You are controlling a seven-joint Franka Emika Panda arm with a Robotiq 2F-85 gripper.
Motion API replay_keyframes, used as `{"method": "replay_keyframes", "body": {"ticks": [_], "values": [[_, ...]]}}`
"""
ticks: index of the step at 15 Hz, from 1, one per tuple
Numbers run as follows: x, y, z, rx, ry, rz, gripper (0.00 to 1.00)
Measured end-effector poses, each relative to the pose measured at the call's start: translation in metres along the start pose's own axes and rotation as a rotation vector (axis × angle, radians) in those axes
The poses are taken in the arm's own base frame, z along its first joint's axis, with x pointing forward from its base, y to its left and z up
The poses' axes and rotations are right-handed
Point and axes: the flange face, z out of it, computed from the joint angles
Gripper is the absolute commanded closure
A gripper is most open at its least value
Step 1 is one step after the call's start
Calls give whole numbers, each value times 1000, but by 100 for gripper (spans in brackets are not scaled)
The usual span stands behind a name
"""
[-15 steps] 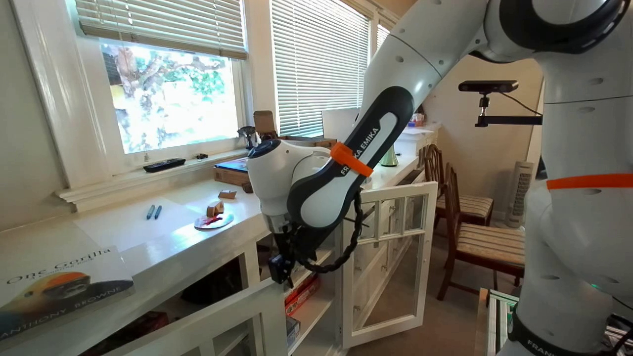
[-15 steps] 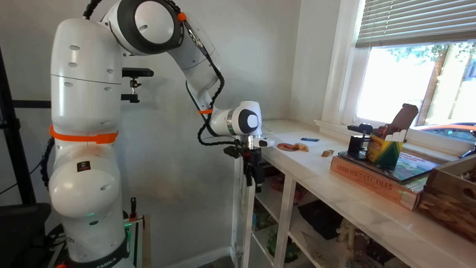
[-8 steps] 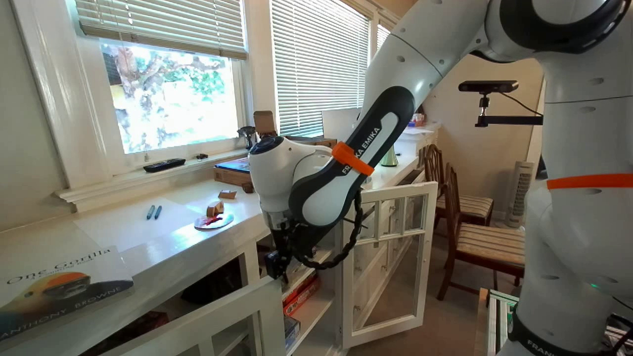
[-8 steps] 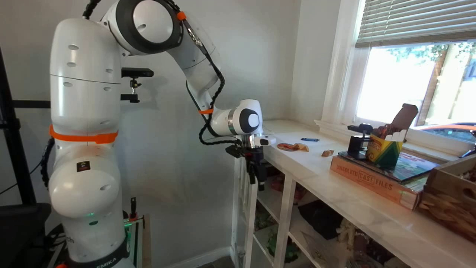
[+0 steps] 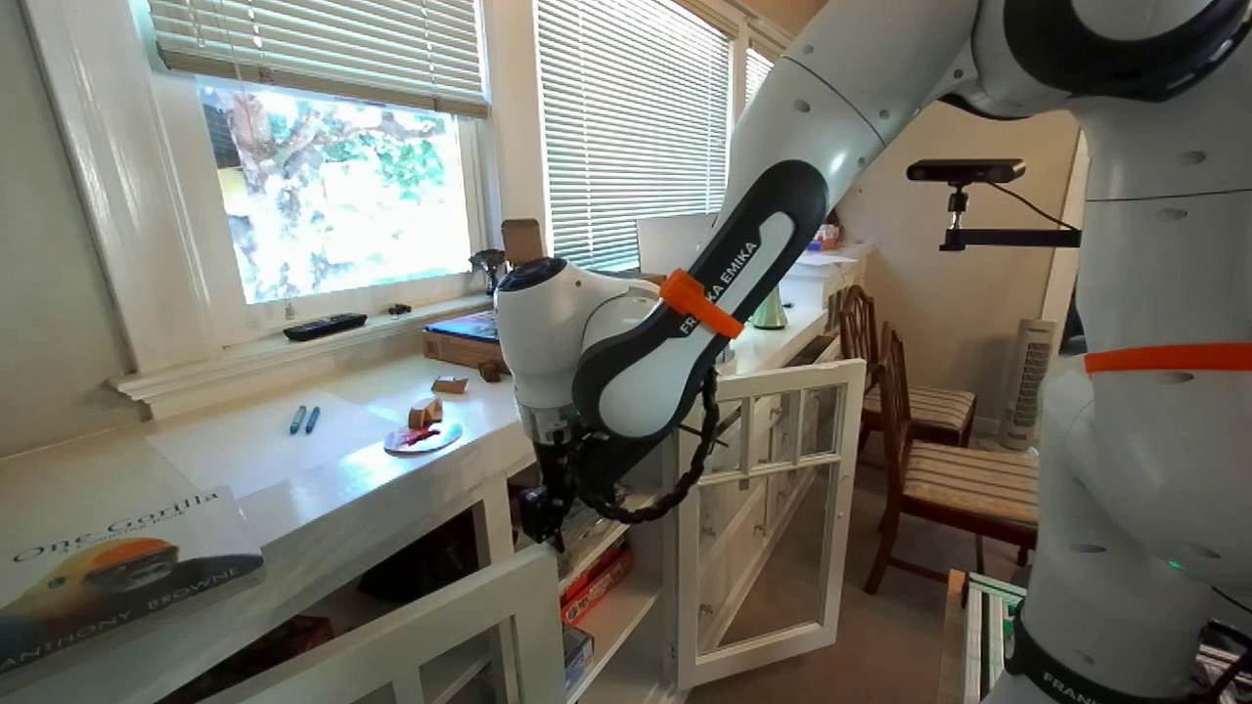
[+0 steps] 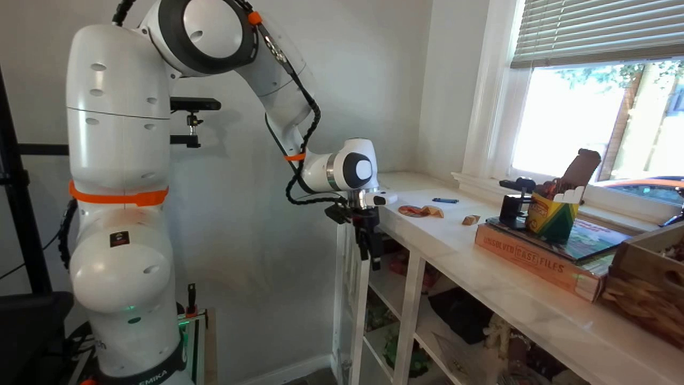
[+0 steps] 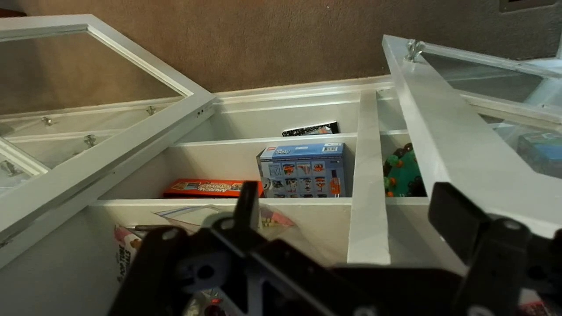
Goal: Close the left cabinet door.
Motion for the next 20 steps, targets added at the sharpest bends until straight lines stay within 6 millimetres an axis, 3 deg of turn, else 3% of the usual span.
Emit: {"method": "replay_keyframes", "body": {"ticks": [8,15,20], "values": [[-10,1,-11,37,-84,50,0],[-16,-21,-33,95,-77,47,0],[-23,-24,-22,72,-130,10,0]]}}
